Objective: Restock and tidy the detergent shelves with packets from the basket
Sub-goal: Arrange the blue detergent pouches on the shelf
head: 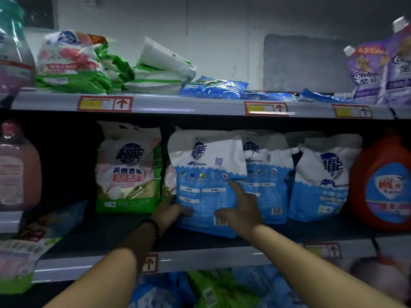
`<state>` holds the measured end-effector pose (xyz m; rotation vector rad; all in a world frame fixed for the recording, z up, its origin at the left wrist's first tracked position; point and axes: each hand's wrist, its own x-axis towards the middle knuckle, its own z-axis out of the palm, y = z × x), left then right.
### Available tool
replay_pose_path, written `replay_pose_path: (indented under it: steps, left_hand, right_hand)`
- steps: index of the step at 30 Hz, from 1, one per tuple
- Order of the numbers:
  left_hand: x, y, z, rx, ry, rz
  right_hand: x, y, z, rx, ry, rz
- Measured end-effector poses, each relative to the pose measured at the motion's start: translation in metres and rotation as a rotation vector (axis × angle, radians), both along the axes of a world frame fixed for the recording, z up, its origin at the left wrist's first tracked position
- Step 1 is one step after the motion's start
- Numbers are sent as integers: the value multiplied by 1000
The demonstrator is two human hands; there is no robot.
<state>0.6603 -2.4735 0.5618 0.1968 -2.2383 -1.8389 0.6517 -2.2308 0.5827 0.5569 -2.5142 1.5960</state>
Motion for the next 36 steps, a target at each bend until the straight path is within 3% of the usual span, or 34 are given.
replay_pose_path:
  steps: [11,16,21,36]
  left_hand:
    - [29,62,16,-358,120,-114]
    - [26,105,14,-589,228,-118]
    - [21,130,13,-642,295,-132]
    - [-55,290,14,-718,178,-205]
  right_hand:
    - [20,37,9,175,-109,-216]
    - [30,67,16,197,-186,-165]
    - [31,88,8,213,-57,-267]
    - [-29,204,-13,163,-77,-486]
